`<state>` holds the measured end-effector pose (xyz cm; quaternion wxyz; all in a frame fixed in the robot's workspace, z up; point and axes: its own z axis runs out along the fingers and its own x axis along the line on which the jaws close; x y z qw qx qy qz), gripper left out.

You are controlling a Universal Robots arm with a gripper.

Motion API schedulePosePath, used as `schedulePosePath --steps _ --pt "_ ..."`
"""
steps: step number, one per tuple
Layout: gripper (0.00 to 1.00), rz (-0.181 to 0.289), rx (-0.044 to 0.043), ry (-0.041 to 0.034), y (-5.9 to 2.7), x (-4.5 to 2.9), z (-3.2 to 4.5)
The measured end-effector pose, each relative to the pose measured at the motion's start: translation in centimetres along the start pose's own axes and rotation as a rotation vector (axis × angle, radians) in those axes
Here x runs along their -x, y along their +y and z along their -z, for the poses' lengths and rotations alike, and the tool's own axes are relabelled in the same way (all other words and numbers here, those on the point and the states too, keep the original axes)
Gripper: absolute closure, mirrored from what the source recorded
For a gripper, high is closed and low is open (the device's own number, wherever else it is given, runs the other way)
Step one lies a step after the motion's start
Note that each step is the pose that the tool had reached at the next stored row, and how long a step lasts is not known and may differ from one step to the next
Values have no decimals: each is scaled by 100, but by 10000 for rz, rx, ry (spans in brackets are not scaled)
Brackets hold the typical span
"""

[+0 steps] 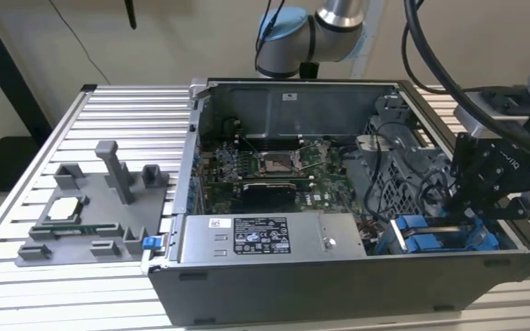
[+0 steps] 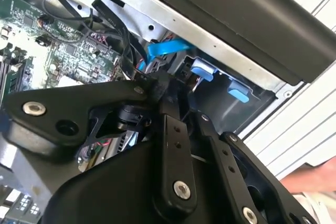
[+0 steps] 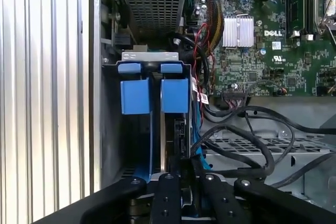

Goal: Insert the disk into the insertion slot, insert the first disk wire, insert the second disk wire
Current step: 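Insert the first disk wire, then insert the second disk wire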

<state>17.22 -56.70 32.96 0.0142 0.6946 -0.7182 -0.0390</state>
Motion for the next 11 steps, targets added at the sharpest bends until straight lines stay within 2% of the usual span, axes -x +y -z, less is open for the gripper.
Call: schedulePosePath --steps 6,11 --pt "0 -1 0 11 1 0 13" --pt "0 -1 0 11 5 2 55"
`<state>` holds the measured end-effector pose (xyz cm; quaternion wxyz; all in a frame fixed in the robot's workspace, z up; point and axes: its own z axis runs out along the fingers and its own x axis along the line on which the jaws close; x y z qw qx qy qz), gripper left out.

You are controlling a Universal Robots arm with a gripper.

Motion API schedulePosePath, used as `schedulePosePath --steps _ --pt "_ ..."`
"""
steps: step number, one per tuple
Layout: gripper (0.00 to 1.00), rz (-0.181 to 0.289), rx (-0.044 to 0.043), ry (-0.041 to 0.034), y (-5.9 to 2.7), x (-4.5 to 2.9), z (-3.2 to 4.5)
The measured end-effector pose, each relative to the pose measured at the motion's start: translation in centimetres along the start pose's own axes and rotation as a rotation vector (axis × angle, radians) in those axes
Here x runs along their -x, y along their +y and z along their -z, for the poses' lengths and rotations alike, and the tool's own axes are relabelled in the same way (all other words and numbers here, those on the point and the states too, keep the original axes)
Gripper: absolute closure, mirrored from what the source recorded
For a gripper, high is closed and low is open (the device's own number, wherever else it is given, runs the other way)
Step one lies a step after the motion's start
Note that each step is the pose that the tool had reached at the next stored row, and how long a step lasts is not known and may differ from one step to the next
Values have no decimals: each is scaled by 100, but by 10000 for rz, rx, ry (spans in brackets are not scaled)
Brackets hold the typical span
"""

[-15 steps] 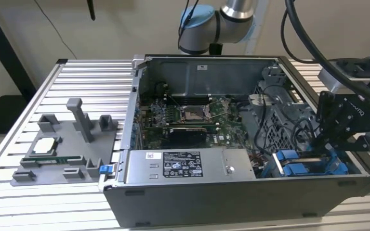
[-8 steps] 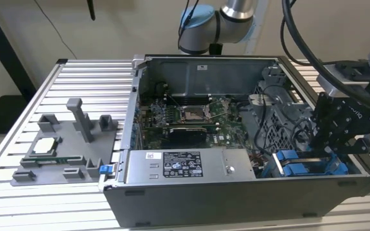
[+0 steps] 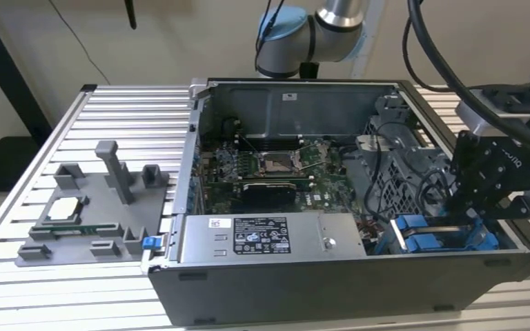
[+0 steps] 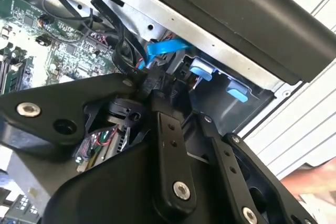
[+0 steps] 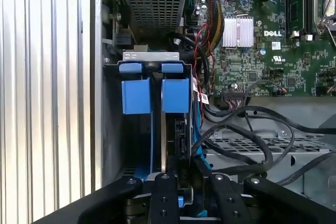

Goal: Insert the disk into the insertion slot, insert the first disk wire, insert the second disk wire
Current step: 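Insert the second disk wire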

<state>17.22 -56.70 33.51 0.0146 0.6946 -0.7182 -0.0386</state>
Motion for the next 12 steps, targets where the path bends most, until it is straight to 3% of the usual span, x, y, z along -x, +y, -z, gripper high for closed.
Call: schedulePosePath --steps 12 --pt "0 0 0 1 24 10 303"
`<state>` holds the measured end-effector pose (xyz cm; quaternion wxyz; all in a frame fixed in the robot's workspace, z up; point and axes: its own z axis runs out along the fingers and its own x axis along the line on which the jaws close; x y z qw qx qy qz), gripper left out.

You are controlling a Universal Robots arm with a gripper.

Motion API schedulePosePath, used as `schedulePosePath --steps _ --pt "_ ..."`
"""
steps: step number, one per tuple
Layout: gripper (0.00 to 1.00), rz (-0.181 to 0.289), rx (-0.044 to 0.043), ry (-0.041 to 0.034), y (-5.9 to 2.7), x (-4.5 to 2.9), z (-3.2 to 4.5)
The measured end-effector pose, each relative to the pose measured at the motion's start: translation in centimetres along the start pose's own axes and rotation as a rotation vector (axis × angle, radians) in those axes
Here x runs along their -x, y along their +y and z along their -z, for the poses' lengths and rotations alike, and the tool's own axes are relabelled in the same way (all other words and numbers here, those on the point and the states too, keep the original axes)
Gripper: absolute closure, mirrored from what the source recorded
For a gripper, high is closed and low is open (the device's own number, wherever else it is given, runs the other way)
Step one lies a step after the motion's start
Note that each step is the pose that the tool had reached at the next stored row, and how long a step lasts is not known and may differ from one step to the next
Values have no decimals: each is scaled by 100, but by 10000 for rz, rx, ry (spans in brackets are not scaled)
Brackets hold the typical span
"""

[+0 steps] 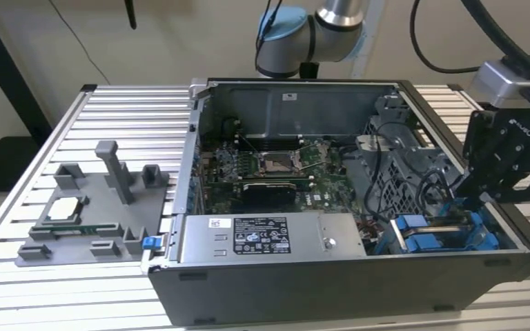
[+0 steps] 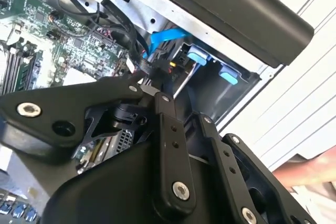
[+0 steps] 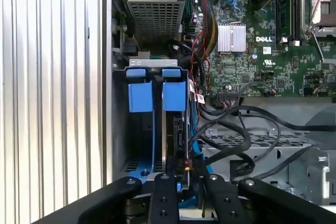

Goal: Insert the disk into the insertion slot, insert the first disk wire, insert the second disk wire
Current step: 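Insert the second disk wire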

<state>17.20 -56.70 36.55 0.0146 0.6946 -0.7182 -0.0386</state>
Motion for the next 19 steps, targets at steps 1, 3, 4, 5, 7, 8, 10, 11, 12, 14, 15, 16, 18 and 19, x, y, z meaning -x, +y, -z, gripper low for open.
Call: schedulePosePath --steps 1,3,4,5,7,8,10,11,12,14,15,16,18,19 --pt "0 0 0 0 2 1 21" --pt "0 0 0 0 4 2 54" --pt "0 0 0 0 5 2 68" --pt "0 0 0 0 6 3 80" --pt "0 0 0 0 8 3 103" --pt "0 0 0 0 9 4 113" --pt "0 0 0 -1 10 4 132" --pt "0 0 0 0 11 5 142" --pt "0 0 0 -1 12 5 152" --pt "0 0 0 -1 13 5 170" --pt "0 0 0 0 14 6 177" --pt "0 0 0 0 14 6 184" --pt "0 0 0 -1 15 6 195" --pt "0 0 0 0 15 6 201"
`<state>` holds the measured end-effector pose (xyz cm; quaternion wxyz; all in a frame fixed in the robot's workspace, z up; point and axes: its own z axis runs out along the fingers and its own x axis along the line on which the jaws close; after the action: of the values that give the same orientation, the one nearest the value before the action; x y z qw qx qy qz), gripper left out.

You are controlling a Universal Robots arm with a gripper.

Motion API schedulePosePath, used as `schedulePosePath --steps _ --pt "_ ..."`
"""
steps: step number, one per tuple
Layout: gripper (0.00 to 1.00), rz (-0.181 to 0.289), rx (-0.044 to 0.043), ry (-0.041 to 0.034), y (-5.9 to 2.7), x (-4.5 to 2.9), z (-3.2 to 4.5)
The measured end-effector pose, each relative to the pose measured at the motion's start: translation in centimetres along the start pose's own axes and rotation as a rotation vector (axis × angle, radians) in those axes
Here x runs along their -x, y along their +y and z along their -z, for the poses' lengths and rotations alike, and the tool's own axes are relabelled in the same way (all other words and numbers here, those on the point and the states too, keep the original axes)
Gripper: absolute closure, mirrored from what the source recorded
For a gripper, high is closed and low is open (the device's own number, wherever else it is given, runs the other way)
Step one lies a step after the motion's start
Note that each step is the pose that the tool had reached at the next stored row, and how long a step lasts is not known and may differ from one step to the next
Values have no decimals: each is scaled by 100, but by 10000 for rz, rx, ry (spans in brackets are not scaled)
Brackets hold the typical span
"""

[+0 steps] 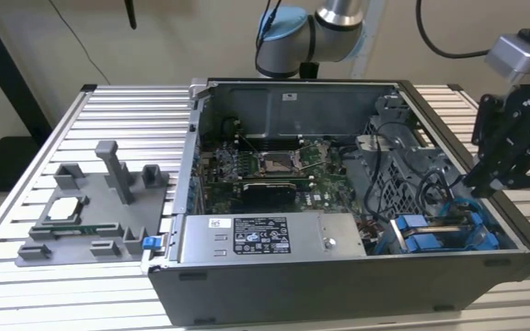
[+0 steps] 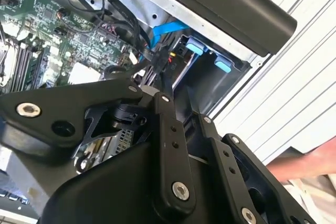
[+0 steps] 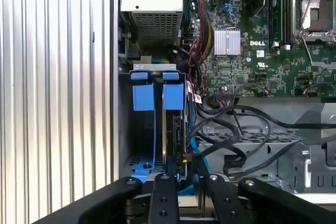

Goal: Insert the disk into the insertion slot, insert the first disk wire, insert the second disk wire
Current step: 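Insert the second disk wire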

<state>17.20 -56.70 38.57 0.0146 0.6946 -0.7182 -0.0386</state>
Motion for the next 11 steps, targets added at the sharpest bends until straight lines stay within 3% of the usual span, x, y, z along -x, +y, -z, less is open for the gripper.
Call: schedulePosePath --steps 11 --pt "0 0 0 0 1 1 17"
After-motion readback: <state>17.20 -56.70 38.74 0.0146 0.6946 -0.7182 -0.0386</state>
